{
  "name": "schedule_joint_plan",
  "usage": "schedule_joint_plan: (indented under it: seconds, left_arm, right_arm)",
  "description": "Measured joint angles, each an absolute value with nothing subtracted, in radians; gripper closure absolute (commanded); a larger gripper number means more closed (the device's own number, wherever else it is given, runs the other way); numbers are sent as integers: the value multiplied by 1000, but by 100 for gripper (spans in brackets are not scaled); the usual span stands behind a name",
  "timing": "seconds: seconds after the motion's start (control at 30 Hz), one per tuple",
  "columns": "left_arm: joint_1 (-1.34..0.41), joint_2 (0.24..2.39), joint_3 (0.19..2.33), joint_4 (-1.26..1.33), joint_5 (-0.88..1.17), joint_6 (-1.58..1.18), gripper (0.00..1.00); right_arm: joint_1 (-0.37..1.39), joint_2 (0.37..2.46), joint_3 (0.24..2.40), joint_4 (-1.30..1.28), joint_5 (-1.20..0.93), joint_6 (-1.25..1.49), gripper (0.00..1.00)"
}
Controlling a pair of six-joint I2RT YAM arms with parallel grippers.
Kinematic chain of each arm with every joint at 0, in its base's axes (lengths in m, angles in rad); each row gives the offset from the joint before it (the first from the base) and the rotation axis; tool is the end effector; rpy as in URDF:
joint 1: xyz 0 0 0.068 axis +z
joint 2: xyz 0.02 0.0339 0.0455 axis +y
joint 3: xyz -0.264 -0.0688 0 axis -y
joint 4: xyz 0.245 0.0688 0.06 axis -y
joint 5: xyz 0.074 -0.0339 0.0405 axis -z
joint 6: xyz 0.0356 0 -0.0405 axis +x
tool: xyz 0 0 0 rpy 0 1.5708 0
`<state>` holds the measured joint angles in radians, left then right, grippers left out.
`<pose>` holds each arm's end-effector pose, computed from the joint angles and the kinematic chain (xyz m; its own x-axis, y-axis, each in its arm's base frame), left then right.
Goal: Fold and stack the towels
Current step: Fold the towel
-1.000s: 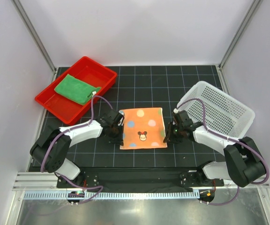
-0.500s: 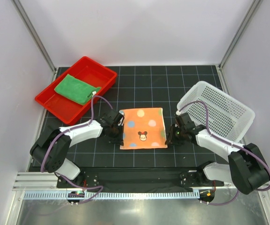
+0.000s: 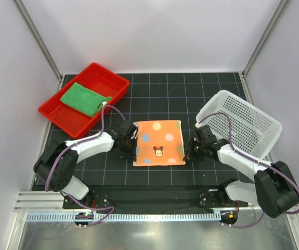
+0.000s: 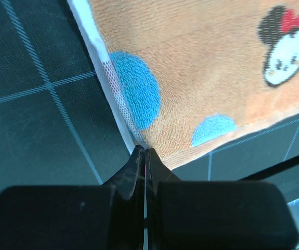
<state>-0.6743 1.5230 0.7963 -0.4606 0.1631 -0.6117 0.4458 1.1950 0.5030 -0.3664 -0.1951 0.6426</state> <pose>0.2082 -0.1738 0.1581 -0.9741 0.0532 -0.2198 0.1272 0.9325 -0.3381 0.1806 0.0939 0.1540 -0.9344 0.2050 -0.2912 0.0640 0.9010 0.4291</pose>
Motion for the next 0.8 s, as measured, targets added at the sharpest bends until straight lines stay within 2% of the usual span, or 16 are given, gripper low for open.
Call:
schedule_joint_plan:
  seconds: [0.2,0.43,0.8]
  left_arm:
    - [-674,1457,920,-582,117,-567,100]
    - [-674,1415,780,-556,118,-571,100]
    - [-674,1484,762,-539,124,-562,100]
  right_arm:
    - [462,1133,540,-366,-200,656,99]
    - [521,1130,392,-209,-223,737,99]
    - [522,1065,391,-211,-174,745,99]
